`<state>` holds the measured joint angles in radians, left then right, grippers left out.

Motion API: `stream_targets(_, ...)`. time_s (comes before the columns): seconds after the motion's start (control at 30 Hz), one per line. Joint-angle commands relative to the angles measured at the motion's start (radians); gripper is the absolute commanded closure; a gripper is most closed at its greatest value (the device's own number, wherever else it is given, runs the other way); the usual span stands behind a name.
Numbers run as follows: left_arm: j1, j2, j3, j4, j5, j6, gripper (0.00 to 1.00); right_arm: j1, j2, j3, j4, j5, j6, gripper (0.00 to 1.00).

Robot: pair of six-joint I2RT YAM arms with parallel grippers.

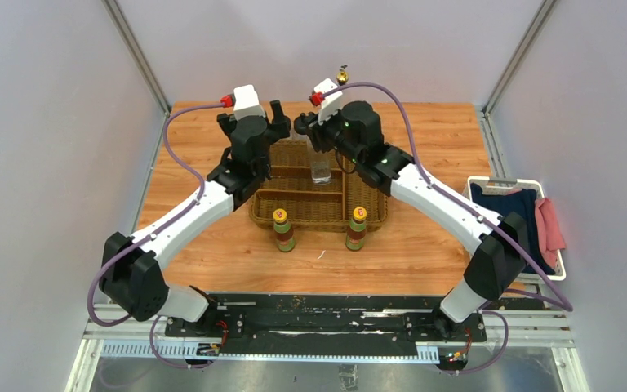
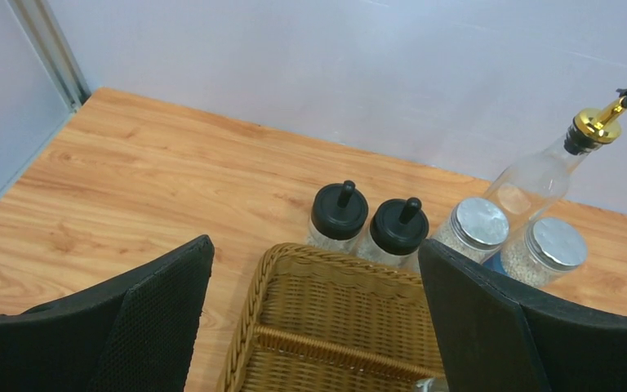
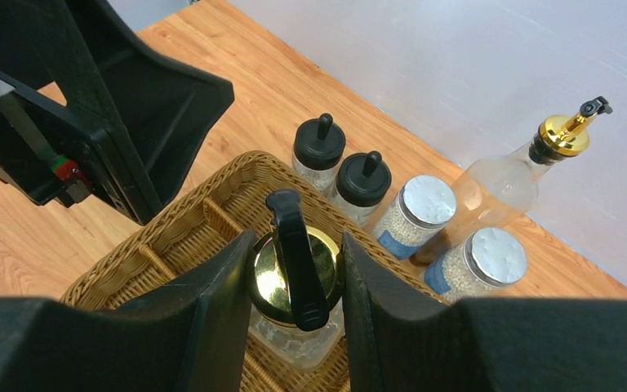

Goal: Organize the condiment bottles
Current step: Place the bottle in the storage box.

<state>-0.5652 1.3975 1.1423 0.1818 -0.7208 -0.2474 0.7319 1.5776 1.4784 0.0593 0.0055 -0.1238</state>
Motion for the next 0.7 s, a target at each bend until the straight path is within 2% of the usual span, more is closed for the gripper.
stream_targets(0.0, -0.005, -0.028, 0.015, 0.039, -0.038, -0.012, 0.01, 0.054, 0.005, 0.049, 0.131, 0.149, -0.019, 1.00)
stream_targets(0.3, -0.005, -0.037, -0.007, 0.059, -0.048, -0.009, 0.01, 0.107, 0.027, 0.000, 0.222, 0.258, -0.033, 1.00)
stream_targets(0.67, -0.005, -0.035, -0.019, 0.077, -0.055, -0.001, 0.01, 0.109, 0.015, -0.099, 0.307, 0.282, 0.013, 1.00)
